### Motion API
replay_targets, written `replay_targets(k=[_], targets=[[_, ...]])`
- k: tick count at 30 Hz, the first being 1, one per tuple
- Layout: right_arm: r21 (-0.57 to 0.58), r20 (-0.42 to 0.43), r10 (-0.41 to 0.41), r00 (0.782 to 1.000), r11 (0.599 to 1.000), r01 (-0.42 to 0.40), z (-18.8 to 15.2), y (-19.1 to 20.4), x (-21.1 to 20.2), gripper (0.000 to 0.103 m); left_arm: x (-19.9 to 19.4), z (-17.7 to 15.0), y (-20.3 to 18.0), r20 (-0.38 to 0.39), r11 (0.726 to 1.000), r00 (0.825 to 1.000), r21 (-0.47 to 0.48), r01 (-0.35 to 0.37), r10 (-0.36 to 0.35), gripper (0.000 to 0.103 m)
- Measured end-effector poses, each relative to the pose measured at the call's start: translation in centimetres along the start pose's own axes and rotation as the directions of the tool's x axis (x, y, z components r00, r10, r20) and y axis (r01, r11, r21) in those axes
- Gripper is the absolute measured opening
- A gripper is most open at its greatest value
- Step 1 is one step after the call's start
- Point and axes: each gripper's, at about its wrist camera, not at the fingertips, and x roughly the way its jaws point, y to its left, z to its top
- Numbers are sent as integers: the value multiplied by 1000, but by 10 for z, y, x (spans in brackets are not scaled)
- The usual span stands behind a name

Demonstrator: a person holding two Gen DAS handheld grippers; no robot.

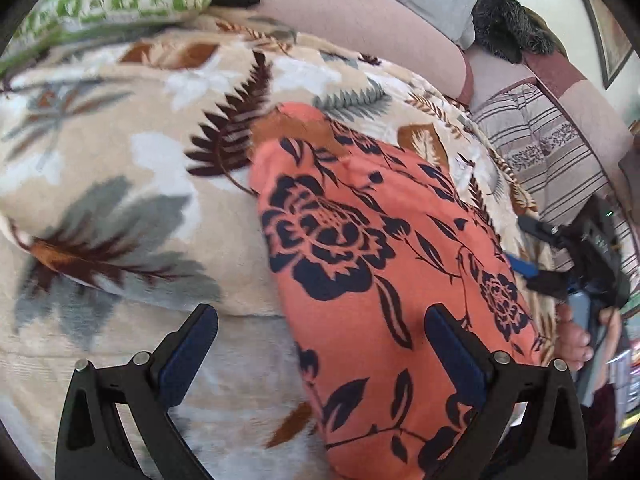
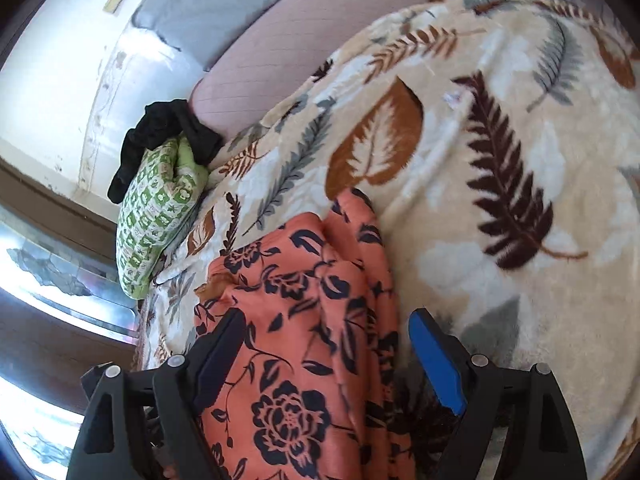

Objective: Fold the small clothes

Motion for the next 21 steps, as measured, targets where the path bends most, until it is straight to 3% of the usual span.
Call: replay_targets(k=[4,7,10,12,14,17,21], targets=[[21,-139,63,988,998,-61,-7,-11,37,86,11,-3,-9,-15,1000,1000,11,20,-20,103],[-46,-125,66,990,996,-72,-13,2,49,86,17,-4,-18,-26,998,999,38,41,-40,103],[-122,-134,30,990,991,-47,-20,18,57,75,18,-4,-28,-9,996,1000,89,16,-15,88],[-187,-129,-21,991,982,-4,-25,30,63,55,18,-3,-32,5,994,1000,112,-9,9,83],[-218,-107,-35,994,976,11,-26,40,61,46,13,-3,-30,17,994,1000,105,-17,15,75],[-270,-60,-67,996,962,49,-29,55,55,41,4,-1,-28,45,994,998,99,-44,40,57],[-308,3,-44,999,950,43,-30,76,43,40,-8,2,-23,71,994,996,87,-60,54,49]])
